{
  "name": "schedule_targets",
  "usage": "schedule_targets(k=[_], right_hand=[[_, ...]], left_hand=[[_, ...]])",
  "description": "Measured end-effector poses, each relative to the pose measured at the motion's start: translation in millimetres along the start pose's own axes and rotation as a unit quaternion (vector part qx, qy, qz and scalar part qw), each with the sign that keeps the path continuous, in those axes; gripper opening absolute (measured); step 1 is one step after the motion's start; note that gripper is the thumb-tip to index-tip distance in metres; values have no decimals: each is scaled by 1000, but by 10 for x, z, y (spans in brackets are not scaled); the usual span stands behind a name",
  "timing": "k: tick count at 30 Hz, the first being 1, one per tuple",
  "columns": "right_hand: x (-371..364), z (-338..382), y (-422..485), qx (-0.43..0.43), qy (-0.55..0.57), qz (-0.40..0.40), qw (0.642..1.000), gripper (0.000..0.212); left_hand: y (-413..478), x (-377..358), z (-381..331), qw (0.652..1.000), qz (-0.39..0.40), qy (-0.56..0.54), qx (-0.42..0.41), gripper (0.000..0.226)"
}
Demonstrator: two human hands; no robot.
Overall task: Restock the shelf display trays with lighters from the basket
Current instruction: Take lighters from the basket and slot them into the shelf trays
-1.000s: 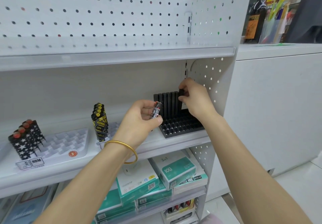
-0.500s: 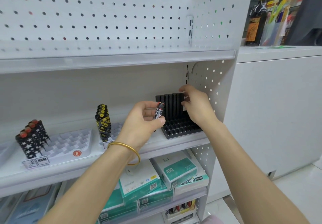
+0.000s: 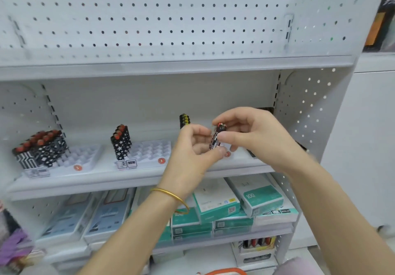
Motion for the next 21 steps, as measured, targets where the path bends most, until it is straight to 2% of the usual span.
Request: schedule_targets(k=[6,13,16,21], right_hand=[[-621,228,157,9,32,43,999,6],[-1123,361,427,7,54,73,996,12],[-1255,391,513,11,57,79,995,17],[-1404,409,588,24,32,96,995,26]], left_hand=[[-281,666,-113,999,-43,-7,7,10],[-377,1238,-197,992,-72,104,-15,31],[-387,1378,-230,990,-93,106,-32,39],[-394,1525,-199,987,-125,88,-40,36]])
Point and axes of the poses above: each hand's wrist, its own y-axis towards the middle knuckle, its own x-axis out of the back of the hand, z = x × y, the point moved 5 cm from there along y, towards the middle knuckle, and after that the axes turned 8 degrees about -y, right-handed, at the moved point
